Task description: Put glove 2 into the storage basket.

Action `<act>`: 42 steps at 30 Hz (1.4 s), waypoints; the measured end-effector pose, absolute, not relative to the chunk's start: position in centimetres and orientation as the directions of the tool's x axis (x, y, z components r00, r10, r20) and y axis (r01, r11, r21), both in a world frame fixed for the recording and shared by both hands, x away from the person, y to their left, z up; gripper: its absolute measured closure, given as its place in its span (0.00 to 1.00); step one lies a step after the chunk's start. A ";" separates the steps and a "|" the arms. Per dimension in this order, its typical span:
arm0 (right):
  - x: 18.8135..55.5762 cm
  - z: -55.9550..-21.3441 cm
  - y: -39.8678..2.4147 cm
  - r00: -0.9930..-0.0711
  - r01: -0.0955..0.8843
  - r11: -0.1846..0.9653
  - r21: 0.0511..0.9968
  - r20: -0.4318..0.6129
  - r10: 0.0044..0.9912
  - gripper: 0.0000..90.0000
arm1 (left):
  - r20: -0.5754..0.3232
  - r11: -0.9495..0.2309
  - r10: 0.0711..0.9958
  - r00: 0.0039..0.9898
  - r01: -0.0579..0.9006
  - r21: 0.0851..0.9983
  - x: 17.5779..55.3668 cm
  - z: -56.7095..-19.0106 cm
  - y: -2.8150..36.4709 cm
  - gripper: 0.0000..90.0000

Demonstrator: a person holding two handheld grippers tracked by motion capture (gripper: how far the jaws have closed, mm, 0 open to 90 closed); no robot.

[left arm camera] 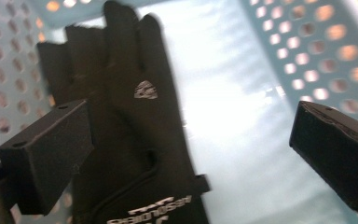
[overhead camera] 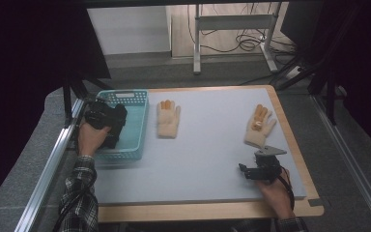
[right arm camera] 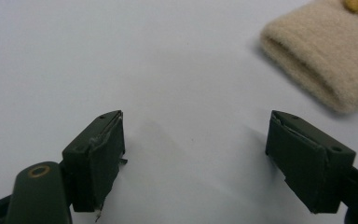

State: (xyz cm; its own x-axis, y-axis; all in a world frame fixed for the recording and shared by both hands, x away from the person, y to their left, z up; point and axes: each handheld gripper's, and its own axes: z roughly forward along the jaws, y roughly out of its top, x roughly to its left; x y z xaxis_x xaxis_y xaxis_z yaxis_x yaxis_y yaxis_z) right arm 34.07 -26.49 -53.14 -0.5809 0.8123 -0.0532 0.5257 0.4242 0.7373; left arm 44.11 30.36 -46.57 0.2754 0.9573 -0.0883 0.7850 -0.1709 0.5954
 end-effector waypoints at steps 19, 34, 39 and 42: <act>34.1 -53.1 -26.5 -0.581 0.526 0.425 0.737 -0.054 0.812 0.22 | -0.078 -0.280 0.866 0.494 0.609 0.742 38.6 -44.2 25.4 0.00; 34.1 -53.1 -26.5 -0.580 0.526 0.424 0.737 -0.054 0.813 0.22 | -0.102 -0.313 0.768 0.632 0.510 0.801 32.8 -44.8 20.3 0.00; 34.1 -53.1 -26.5 -0.581 0.526 0.425 0.737 -0.054 0.812 0.22 | -0.086 -0.348 0.719 0.690 0.464 0.815 30.8 -46.2 18.0 0.00; 34.1 -53.1 -26.5 -0.581 0.527 0.424 0.737 -0.053 0.812 0.22 | -0.077 -0.365 0.701 0.709 0.450 0.815 30.1 -47.3 16.8 0.00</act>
